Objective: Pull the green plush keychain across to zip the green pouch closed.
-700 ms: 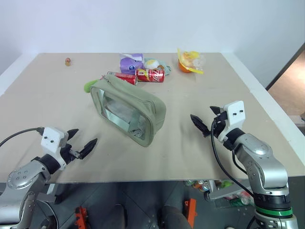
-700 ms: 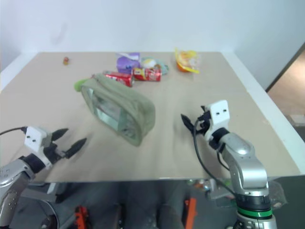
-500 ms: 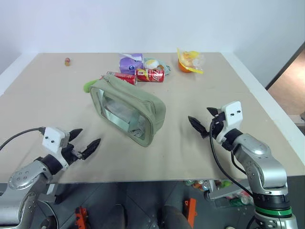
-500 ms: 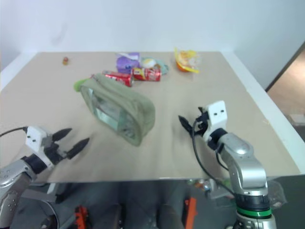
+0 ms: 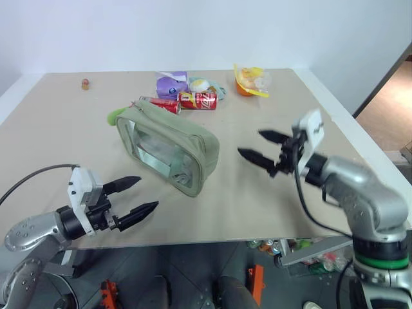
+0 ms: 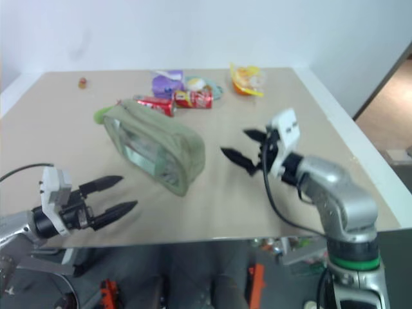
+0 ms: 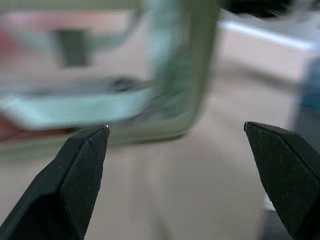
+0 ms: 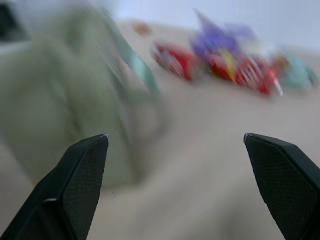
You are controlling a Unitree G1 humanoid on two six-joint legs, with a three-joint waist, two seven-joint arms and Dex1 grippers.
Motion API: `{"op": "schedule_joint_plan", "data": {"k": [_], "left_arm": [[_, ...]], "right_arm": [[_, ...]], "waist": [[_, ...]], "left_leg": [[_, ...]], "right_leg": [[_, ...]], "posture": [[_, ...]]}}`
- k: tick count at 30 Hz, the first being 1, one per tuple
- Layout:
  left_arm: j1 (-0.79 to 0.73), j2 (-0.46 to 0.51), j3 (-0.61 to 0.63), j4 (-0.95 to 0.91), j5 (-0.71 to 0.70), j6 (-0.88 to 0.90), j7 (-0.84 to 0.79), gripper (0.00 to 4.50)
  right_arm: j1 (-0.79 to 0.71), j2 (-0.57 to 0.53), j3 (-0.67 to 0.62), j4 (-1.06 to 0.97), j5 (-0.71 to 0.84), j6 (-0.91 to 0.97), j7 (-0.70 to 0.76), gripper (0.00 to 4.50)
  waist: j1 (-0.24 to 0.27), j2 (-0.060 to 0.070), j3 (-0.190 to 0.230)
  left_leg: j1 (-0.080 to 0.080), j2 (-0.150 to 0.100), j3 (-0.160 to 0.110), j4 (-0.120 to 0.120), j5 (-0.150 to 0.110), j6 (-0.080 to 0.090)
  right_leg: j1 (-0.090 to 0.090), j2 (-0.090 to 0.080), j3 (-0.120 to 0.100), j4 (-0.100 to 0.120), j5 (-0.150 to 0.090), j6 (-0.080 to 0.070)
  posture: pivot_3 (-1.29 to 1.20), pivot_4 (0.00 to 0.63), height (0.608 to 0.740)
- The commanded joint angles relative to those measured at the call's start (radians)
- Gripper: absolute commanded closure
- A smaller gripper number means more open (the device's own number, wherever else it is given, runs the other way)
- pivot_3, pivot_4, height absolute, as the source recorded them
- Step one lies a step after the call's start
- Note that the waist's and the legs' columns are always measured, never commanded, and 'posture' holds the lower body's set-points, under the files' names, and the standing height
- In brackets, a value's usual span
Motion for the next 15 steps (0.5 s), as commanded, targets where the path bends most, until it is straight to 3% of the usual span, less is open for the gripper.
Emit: {"op": "schedule_joint_plan", "data": {"k": [1,8,14,15], "left_arm": [[-0.039,0.057,0.004,-0.064,-0.113,0.065,-0.037,0.02],[-0.105,0.102,-0.018,-0.067,-0.164,0.116,-0.035,0.02],[-0.112,0.103,-0.025,-0.062,-0.146,0.108,-0.04,0.02],[-0.113,0.1,-0.025,-0.061,-0.14,0.104,-0.037,0.0]], "right_arm": [[-0.121,0.033,0.042,0.036,0.056,0.037,0.038,0.01],[-0.209,0.089,0.195,0.21,-0.042,-0.063,0.153,0.01],[-0.225,0.116,0.228,0.301,-0.081,-0.109,0.207,0.01],[-0.227,0.121,0.225,0.306,-0.081,-0.11,0.208,0.26]], "waist": [[-0.003,-0.001,0.0],[-0.006,-0.001,0.001],[-0.006,-0.001,0.001],[-0.006,-0.001,0.001]], "left_leg": [[0.0,0.001,-0.001,0.0,0.0,0.0],[-0.001,0.005,-0.001,-0.001,0.0,0.0],[-0.002,0.005,0.001,-0.001,-0.001,0.0],[-0.002,0.005,0.001,-0.001,-0.001,0.0]], "right_leg": [[0.0,0.002,0.0,0.0,0.0,-0.001],[-0.003,0.007,0.0,0.0,0.002,-0.001],[-0.004,0.007,0.001,0.0,0.002,-0.001],[-0.005,0.007,0.001,0.0,0.002,-0.001]], "posture": [[0.0,0.15,0.74],[0.0,0.15,0.74],[0.0,0.15,0.74],[0.0,0.15,0.74]]}}
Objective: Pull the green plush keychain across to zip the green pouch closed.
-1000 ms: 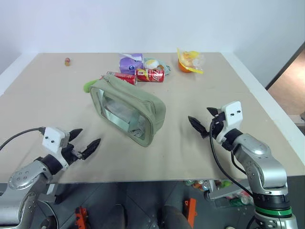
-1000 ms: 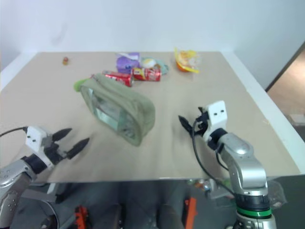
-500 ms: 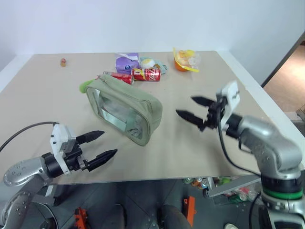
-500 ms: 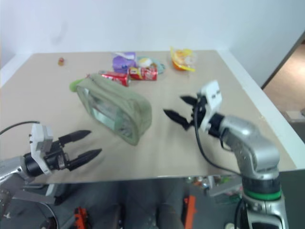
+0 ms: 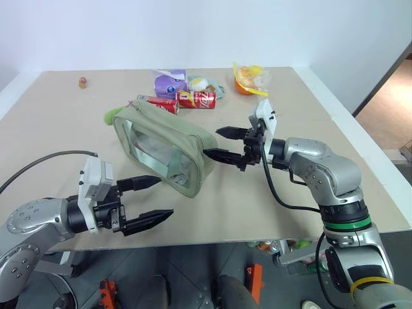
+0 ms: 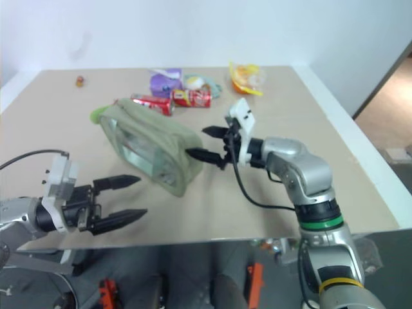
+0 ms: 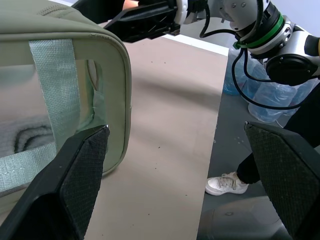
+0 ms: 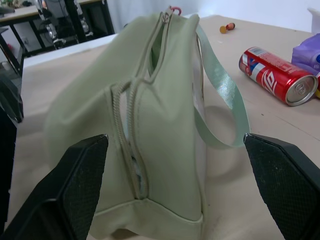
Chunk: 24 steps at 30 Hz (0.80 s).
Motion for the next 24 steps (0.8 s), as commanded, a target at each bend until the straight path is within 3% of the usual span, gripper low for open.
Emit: {"op": "schedule_joint_plan", "data": {"k": [1,2,4,12,18,24], "left_arm": [[-0.013,0.003,0.009,-0.006,0.01,-0.019,0.006,0.0],[-0.012,0.001,0.008,-0.005,0.016,-0.022,0.008,0.0],[-0.008,-0.006,0.003,-0.006,0.025,-0.028,0.009,0.0],[-0.01,-0.025,-0.016,-0.014,0.039,-0.038,0.027,0.0],[-0.01,-0.034,-0.021,-0.015,0.041,-0.038,0.032,0.0],[-0.023,-0.031,-0.026,-0.006,0.045,-0.038,0.025,0.0]], "right_arm": [[-0.029,0.013,-0.019,0.0,0.003,-0.023,0.021,0.52],[-0.029,0.016,-0.02,0.001,0.001,-0.026,0.025,0.6],[-0.031,0.021,-0.022,0.005,0.002,-0.029,0.032,1.53],[-0.038,0.031,-0.024,0.017,0.002,-0.02,0.042,4.26],[-0.049,0.001,-0.021,-0.001,0.003,-0.014,0.085,4.39],[-0.105,-0.152,-0.008,0.121,-0.084,-0.132,0.266,4.39]], "waist": [[0.0,0.0,0.0],[0.0,0.0,0.0],[0.0,0.0,0.0],[0.0,0.0,0.0],[0.0,0.0,0.0],[0.003,0.0,0.001]], "left_leg": [[0.0,0.0,0.0,0.0,0.0,0.0],[0.0,0.0,0.0,0.0,0.0,0.0],[0.0,0.001,0.0,0.0,0.0,0.0],[0.0,0.0,0.0,0.0,0.0,0.0],[0.0,0.0,0.0,0.0,0.0,0.0],[0.0,0.0,0.001,0.0,0.0,0.0]], "right_leg": [[0.0,0.0,0.0,0.0,0.0,0.0],[0.0,0.0,0.0,0.0,0.0,0.0],[0.0,0.001,0.0,0.0,0.0,0.0],[0.0,0.001,0.0,0.0,0.0,0.0],[0.0,0.001,0.0,0.0,0.0,0.0],[0.0,0.0,0.001,0.0,0.001,0.001]], "posture": [[0.0,0.15,0.74],[0.0,0.15,0.74],[0.0,0.15,0.74],[0.0,0.15,0.74],[0.0,0.15,0.74],[0.0,0.15,0.74]]}}
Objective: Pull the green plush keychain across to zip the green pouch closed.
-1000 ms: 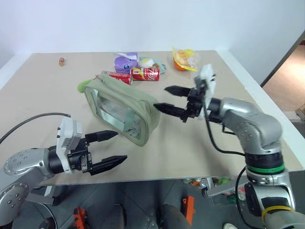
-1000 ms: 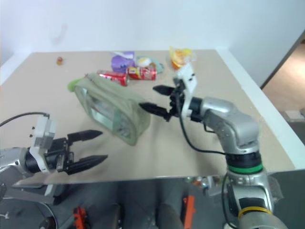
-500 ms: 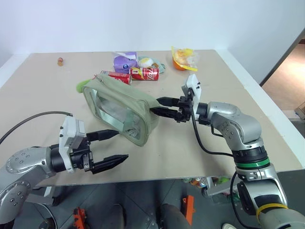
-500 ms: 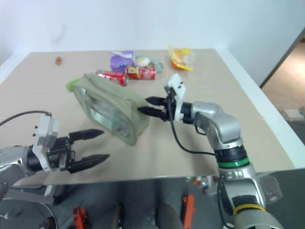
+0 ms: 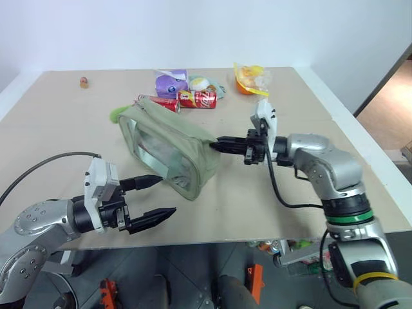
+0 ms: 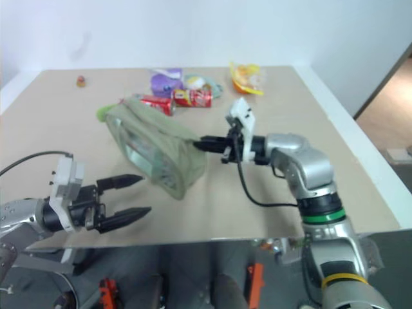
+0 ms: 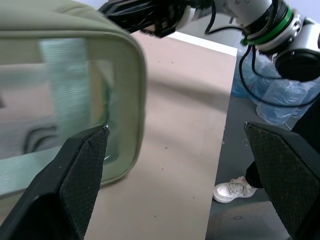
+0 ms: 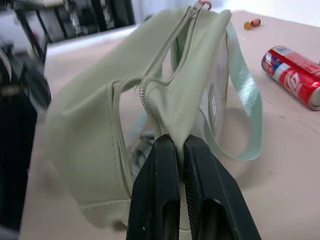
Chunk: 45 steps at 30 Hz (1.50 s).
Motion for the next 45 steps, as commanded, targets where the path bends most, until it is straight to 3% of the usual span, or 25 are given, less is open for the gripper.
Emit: {"op": "schedule_joint_plan", "data": {"k": [1,7,13,20,21,25,29,38,43,45], "left_arm": [[-0.016,0.005,0.004,-0.006,0.004,-0.019,-0.007,0.0],[-0.02,0.002,-0.007,0.0,0.022,-0.021,-0.008,0.0],[-0.015,-0.002,-0.007,-0.002,0.031,-0.025,-0.002,0.0],[-0.016,-0.006,0.006,0.008,0.035,-0.035,0.001,0.0],[-0.019,-0.006,0.005,0.01,0.034,-0.036,-0.004,0.0],[-0.044,0.014,-0.001,0.035,0.027,-0.037,-0.053,0.0],[-0.09,0.037,-0.02,0.049,0.008,-0.025,-0.115,0.0],[-0.148,0.028,-0.069,0.084,0.056,-0.05,-0.133,0.0],[-0.139,0.018,-0.076,0.088,0.076,-0.065,-0.131,0.0],[-0.136,0.012,-0.077,0.087,0.08,-0.069,-0.126,0.0]], "right_arm": [[-0.06,-0.085,-0.011,0.098,-0.066,-0.126,0.122,4.39],[-0.151,-0.099,0.003,0.353,-0.182,-0.321,0.201,4.39],[-0.174,-0.063,-0.068,0.363,-0.17,-0.326,0.14,2.46],[-0.043,-0.104,-0.28,-0.03,0.024,-0.006,-0.055,0.08],[-0.022,-0.106,-0.306,-0.088,0.054,0.042,-0.086,0.03],[0.101,-0.095,-0.368,-0.325,0.146,0.191,-0.217,0.03],[0.238,-0.042,-0.351,-0.52,0.205,0.276,-0.349,0.03],[0.316,0.009,-0.255,-0.57,0.153,0.23,-0.45,0.03],[0.365,-0.001,-0.209,-0.566,0.094,0.166,-0.443,1.39],[0.378,-0.006,-0.19,-0.562,0.069,0.14,-0.437,2.31]], "waist": [[0.0,0.0,0.0],[-0.006,0.0,0.001],[-0.012,0.0,0.001],[-0.006,0.001,0.004],[-0.006,0.001,0.004],[-0.003,0.001,0.004],[-0.004,0.001,0.004],[-0.008,0.001,0.004],[-0.008,0.0,0.004],[-0.01,0.0,0.004]], "left_leg": [[0.0,0.0,0.0,0.0,0.0,0.0],[0.001,0.0,0.002,0.0,0.0,0.0],[0.001,0.001,0.002,0.0,0.0,0.0],[0.0,0.0,0.002,-0.001,-0.001,0.0],[0.0,0.0,0.002,-0.001,-0.001,0.0],[0.001,0.0,0.002,-0.001,-0.001,0.0],[0.002,0.001,0.003,0.0,-0.001,0.0],[0.002,0.0,0.006,0.002,0.0,0.0],[0.001,0.001,0.006,0.002,0.0,0.0],[0.001,0.001,0.006,0.002,0.0,0.0]], "right_leg": [[0.0,0.0,0.0,0.0,0.0,0.0],[0.0,0.001,0.002,0.0,0.0,0.0],[0.0,0.001,0.003,0.0,0.001,0.0],[0.0,0.0,0.003,0.0,0.001,0.001],[0.0,0.0,0.003,0.0,0.0,0.0],[-0.001,0.0,0.003,0.0,0.0,0.001],[0.0,0.001,0.004,0.0,0.001,0.001],[0.0,0.001,0.008,0.0,0.003,0.004],[-0.001,0.001,0.008,0.0,0.002,0.004],[-0.001,0.001,0.008,0.0,0.002,0.004]], "posture": [[0.0,0.15,0.74],[0.0,0.15,0.74],[0.0,0.15,0.74],[0.0,0.15,0.74],[0.0,0.15,0.74],[0.0,0.15,0.74],[0.0,0.15,0.74],[0.0,0.15,0.74],[0.0,0.15,0.74],[0.0,0.15,0.74]]}}
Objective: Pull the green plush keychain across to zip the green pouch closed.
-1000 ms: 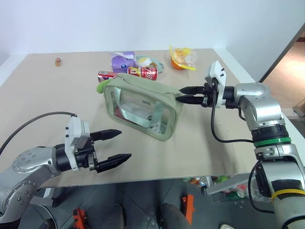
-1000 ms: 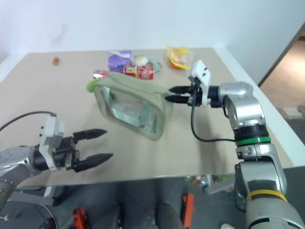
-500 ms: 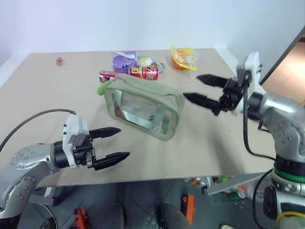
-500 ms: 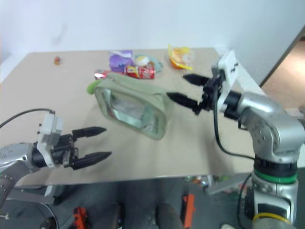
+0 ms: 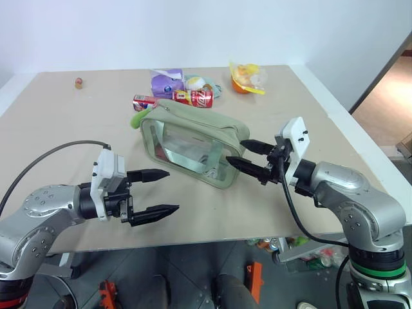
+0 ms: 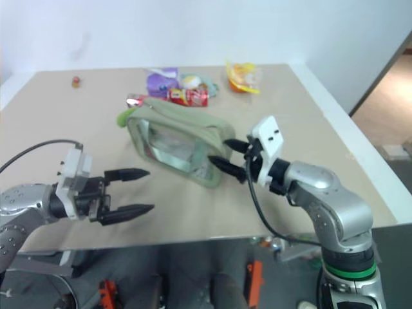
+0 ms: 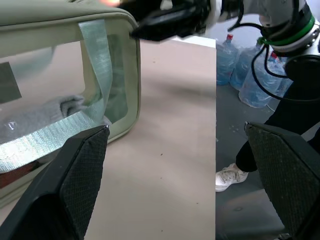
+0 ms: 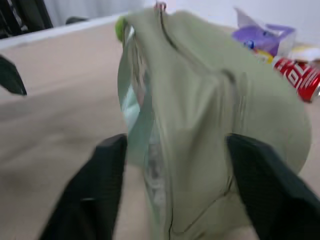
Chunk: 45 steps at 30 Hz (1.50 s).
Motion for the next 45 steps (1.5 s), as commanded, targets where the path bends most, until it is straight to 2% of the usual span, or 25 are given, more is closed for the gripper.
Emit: {"op": "schedule_joint_plan", "data": {"k": [1,5,6,12,22,29,32,38,45], "left_arm": [[-0.001,-0.009,0.006,-0.015,0.005,-0.025,-0.003,0.0],[-0.003,-0.02,0.009,-0.01,0.016,-0.028,0.002,0.0],[-0.002,-0.021,0.012,-0.008,0.019,-0.029,0.002,0.0],[0.011,-0.02,0.026,0.006,0.035,-0.038,-0.001,0.0],[0.02,-0.022,0.023,0.005,0.042,-0.045,-0.003,0.0],[0.032,-0.018,0.029,-0.01,0.038,-0.042,0.001,0.0],[0.031,-0.011,0.037,-0.009,0.033,-0.036,0.002,0.0],[0.039,0.001,0.051,-0.02,0.029,-0.027,0.005,0.0],[0.043,0.0,0.055,-0.036,0.022,-0.017,0.016,0.0]], "right_arm": [[0.008,-0.01,0.008,-0.021,-0.029,-0.056,0.004,2.56],[0.007,0.004,0.019,-0.017,-0.044,-0.091,0.002,3.94],[0.005,0.006,0.023,-0.018,-0.047,-0.102,0.004,4.41],[-0.012,-0.004,0.039,-0.001,-0.07,-0.186,0.056,4.41],[-0.11,-0.127,0.049,0.273,-0.087,-0.456,0.465,4.41],[-0.198,-0.124,0.08,0.43,-0.12,-0.582,0.611,4.41],[-0.253,-0.132,0.092,0.457,-0.104,-0.569,0.674,4.41],[-0.293,-0.122,0.094,0.41,-0.065,-0.51,0.713,4.41],[-0.302,-0.092,0.095,0.507,-0.133,-0.58,0.689,4.41]], "waist": [[-0.001,0.0,0.0],[-0.002,0.0,0.0],[-0.003,0.0,0.0],[-0.004,0.0,0.0],[-0.005,-0.001,0.001],[-0.007,0.0,0.001],[-0.006,0.0,0.001],[-0.006,-0.001,0.001],[-0.006,-0.001,0.001]], "left_leg": [[0.0,0.0,0.0,0.0,0.0,0.0],[0.0,0.0,0.0,0.0,0.0,0.0],[0.0,0.0,0.0,0.0,0.0,0.0],[0.0,0.0,0.0,0.0,0.0,0.0],[0.0,0.0,0.0,0.0,0.0,0.0],[0.001,0.0,0.001,0.0,0.0,0.0],[0.001,0.0,0.001,0.0,0.0,0.0],[0.001,0.0,0.0,0.0,0.0,0.0],[0.001,0.0,0.001,0.0,0.0,0.0]], "right_leg": [[0.0,0.0,0.0,0.0,0.0,0.0],[0.0,0.0,0.0,0.0,0.0,0.0],[0.0,0.0,0.0,0.0,0.0,0.0],[0.0,0.0,0.0,0.0,0.0,0.0],[0.001,0.0,0.0,0.0,0.0,0.001],[0.0,0.0,0.0,0.0,0.0,0.0],[0.001,0.0,0.0,0.0,0.001,0.0],[0.001,0.0,0.0,0.0,0.0,0.001],[0.001,0.0,0.0,0.0,0.001,0.001]], "posture": [[0.0,0.15,0.74],[0.0,0.15,0.74],[0.0,0.15,0.74],[0.0,0.15,0.74],[0.0,0.15,0.74],[0.0,0.15,0.74],[0.0,0.15,0.74],[0.0,0.15,0.74],[0.0,0.15,0.74]]}}
